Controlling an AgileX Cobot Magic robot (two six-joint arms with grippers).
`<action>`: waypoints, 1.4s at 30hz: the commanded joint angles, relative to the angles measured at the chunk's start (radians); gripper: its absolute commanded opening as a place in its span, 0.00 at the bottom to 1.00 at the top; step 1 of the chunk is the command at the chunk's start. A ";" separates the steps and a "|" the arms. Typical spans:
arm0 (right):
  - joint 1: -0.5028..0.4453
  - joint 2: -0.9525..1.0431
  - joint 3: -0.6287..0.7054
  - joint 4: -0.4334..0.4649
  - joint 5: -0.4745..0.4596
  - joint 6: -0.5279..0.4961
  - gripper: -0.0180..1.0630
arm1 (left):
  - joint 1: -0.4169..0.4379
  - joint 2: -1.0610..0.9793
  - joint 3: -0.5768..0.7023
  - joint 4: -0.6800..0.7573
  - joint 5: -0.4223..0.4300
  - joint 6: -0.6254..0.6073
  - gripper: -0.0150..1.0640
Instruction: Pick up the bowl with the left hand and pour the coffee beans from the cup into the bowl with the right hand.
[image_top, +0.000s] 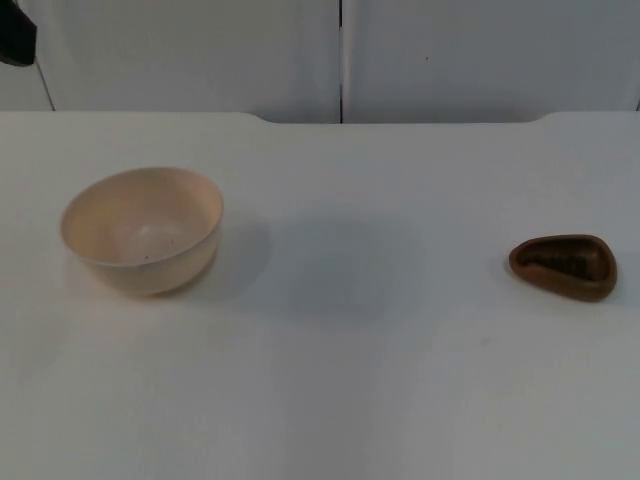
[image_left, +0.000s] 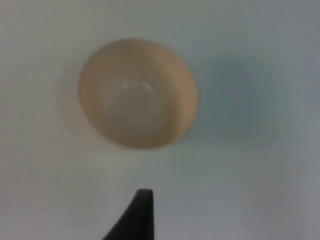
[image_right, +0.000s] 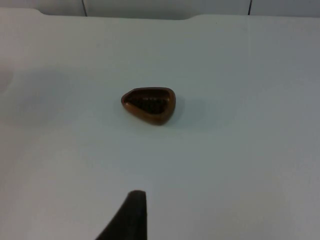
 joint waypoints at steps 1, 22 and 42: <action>-0.007 -0.003 0.001 0.006 -0.004 0.001 0.99 | 0.003 0.041 -0.006 -0.038 -0.033 0.024 0.94; -0.007 -0.003 0.001 0.006 -0.004 0.001 0.99 | 0.003 0.396 -0.042 -0.046 -0.171 0.020 0.94; -0.007 -0.003 0.001 0.004 -0.004 0.001 0.99 | 0.003 0.641 -0.168 -0.074 -0.173 -0.059 0.94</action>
